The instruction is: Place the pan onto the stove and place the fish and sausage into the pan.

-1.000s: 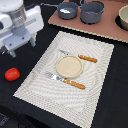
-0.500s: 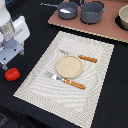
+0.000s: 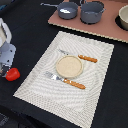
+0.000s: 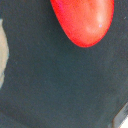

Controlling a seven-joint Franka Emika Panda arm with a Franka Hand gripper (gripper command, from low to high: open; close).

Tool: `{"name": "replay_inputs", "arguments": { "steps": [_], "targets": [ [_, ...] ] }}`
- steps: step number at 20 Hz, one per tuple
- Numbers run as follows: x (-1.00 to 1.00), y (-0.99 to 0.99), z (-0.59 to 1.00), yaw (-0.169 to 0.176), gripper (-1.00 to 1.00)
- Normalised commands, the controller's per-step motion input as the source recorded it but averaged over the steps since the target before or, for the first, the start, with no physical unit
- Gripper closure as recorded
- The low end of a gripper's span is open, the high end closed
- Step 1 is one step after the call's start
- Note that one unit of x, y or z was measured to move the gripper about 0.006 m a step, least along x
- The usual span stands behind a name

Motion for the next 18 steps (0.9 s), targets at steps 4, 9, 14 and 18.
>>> {"name": "replay_inputs", "arguments": {
  "steps": [4,9,14,18],
  "targets": [
    [0.25,0.0,0.0,0.124,-1.0],
    [0.33,-0.07,-0.03,0.031,-1.0],
    [0.4,-0.13,-0.07,0.001,-1.0],
    [0.36,-0.14,-0.15,0.0,-1.0]
  ]
}}
